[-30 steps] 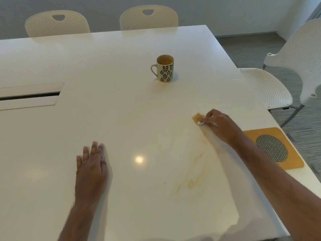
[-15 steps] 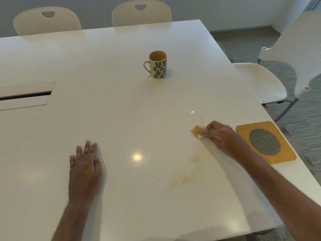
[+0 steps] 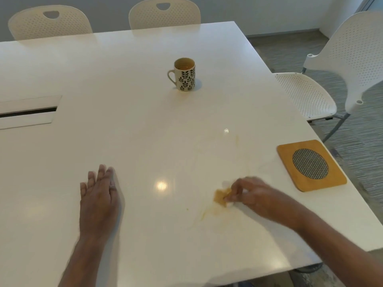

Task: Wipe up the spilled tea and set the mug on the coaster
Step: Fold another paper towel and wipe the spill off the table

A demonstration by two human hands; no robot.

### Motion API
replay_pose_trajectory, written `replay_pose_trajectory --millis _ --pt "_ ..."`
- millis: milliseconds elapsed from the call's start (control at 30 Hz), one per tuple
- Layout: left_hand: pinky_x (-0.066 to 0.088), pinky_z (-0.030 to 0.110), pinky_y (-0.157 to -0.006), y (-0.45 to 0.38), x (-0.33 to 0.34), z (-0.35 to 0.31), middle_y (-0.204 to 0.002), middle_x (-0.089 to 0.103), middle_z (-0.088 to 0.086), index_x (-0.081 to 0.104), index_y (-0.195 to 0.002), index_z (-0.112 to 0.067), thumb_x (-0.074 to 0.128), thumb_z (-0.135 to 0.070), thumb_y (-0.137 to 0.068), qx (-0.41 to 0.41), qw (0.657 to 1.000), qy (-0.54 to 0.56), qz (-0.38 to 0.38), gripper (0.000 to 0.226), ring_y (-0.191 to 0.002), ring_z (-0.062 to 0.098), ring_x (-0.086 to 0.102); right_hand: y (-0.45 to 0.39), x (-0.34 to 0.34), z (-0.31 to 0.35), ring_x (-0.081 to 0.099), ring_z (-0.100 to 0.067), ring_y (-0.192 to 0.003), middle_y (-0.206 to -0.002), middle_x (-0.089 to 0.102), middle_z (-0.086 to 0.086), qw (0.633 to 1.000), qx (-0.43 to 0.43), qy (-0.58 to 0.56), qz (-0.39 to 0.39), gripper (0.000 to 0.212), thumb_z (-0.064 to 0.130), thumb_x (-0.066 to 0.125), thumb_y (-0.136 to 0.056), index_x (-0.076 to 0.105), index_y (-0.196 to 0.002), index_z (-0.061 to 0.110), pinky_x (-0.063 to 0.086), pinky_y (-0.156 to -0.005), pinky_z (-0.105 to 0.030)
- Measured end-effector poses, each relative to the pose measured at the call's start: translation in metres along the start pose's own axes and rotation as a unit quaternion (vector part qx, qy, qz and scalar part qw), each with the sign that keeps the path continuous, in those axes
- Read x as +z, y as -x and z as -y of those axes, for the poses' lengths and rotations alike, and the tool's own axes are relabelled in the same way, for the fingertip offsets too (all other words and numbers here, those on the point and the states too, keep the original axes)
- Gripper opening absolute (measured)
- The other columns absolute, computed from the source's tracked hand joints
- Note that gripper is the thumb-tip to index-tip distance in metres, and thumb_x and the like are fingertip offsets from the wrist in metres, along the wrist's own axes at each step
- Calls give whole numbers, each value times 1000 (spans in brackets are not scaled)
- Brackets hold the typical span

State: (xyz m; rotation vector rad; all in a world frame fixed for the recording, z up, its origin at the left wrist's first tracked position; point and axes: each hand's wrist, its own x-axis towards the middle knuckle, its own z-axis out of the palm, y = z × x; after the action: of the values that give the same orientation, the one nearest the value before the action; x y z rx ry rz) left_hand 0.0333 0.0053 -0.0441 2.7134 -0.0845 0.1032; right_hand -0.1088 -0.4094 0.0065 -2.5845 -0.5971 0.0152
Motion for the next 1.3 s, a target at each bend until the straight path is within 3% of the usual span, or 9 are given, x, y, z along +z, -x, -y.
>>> replay_pose_trajectory --millis 133,233,367,500,667,800,1000,1167,1300 --pt "11 48 -131 -1 2 3 -169 35 3 49 -155 -14 25 -28 -102 3 1000 0 -4 60 -159 31 26 -20 -25 -38 66 -31 -86 -98 65 -7 984 157 22 -81 28 -3 70 -92 81 -111 15 50 -78 -35" --pt "11 48 -130 -1 2 3 -169 35 4 49 -155 -14 25 -28 -102 0 1000 2 -4 60 -159 31 26 -27 -20 -29 66 -33 -79 -94 65 -12 974 182 27 -130 31 -10 72 -88 80 -112 7 48 -78 -32" --pt "11 47 -130 -1 3 4 -168 36 6 49 -155 -13 26 -27 -101 1 1000 -2 -4 60 -158 33 28 -3 2 12 63 -27 -81 -95 65 -7 990 108 -4 -87 22 10 70 -96 81 -114 16 52 -78 -35" --pt "12 49 -130 -1 4 5 -168 36 6 50 -154 -13 29 -25 -103 4 1000 -2 -4 57 -158 33 28 28 0 29 63 -22 -86 -103 64 -1 999 36 -4 10 33 32 51 -106 76 -124 23 54 -78 -35" --pt "12 49 -130 -2 4 6 -168 37 7 50 -154 -12 34 -21 -106 7 1000 -6 -6 52 -158 34 28 4 -12 7 66 -31 -72 -89 66 -11 983 151 27 -99 28 -4 78 -85 82 -109 9 59 -70 -48" --pt "12 48 -130 -2 5 8 -169 36 6 49 -155 -12 44 -7 -108 7 1000 -10 -5 47 -159 33 26 -20 22 35 63 -29 -77 -93 65 -9 990 99 1 -101 24 0 75 -91 80 -111 11 53 -73 -36" --pt "13 51 -130 -2 6 9 -168 37 8 50 -154 -12 41 -10 -107 9 1000 -9 -6 48 -158 34 28 15 46 56 45 -7 -98 -114 52 13 996 -51 5 75 32 36 38 -114 60 -137 39 36 -90 -14" --pt "14 50 -130 -3 6 8 -167 38 7 51 -154 -13 29 -27 -102 5 1000 -5 -11 58 -158 34 29 -3 10 11 62 -22 -79 -98 65 -1 995 44 51 -67 21 20 66 -99 80 -114 23 53 -77 -41" --pt "12 49 -130 -2 6 7 -168 38 6 51 -154 -14 26 -30 -102 3 1000 -4 -11 60 -158 33 29 -47 24 29 60 -28 -68 -86 65 -6 990 63 20 -125 19 7 73 -94 83 -107 17 51 -66 -40"
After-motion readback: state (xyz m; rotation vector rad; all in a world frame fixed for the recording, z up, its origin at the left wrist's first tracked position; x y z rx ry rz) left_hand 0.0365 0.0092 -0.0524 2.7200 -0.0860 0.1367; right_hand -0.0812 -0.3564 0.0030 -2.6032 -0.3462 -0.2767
